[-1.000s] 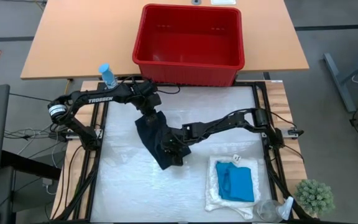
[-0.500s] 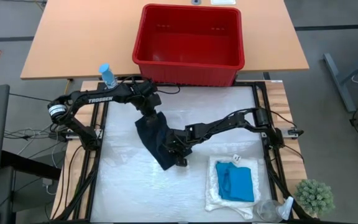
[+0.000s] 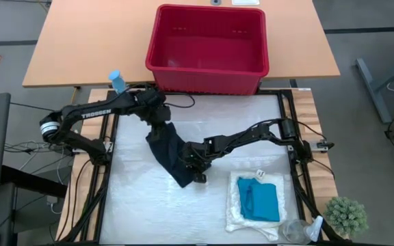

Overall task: Fold laundry
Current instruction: Fold the dark blue shorts

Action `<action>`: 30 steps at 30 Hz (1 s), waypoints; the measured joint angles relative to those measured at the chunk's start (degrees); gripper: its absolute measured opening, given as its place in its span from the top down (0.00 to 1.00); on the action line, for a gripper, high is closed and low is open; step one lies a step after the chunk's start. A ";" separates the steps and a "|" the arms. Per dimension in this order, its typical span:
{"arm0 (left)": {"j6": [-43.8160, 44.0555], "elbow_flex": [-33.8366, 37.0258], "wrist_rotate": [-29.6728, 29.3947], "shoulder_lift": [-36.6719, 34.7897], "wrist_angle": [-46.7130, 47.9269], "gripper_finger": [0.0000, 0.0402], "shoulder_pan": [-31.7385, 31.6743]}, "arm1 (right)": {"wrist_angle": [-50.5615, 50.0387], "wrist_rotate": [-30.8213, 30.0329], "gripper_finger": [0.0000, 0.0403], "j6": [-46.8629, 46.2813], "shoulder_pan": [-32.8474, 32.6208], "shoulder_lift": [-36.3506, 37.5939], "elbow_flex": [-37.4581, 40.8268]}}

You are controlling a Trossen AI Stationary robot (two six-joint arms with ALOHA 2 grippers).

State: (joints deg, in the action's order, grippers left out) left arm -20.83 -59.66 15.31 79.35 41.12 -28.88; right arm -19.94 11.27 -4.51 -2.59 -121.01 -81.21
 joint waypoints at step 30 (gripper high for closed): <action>-16.69 9.40 -5.30 0.38 5.76 0.76 0.66 | -0.11 0.02 0.95 0.31 0.04 -0.13 0.07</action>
State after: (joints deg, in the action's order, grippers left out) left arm -37.52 -50.26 10.02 79.72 46.88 -28.23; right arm -20.05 11.29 -4.21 -2.55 -121.14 -81.14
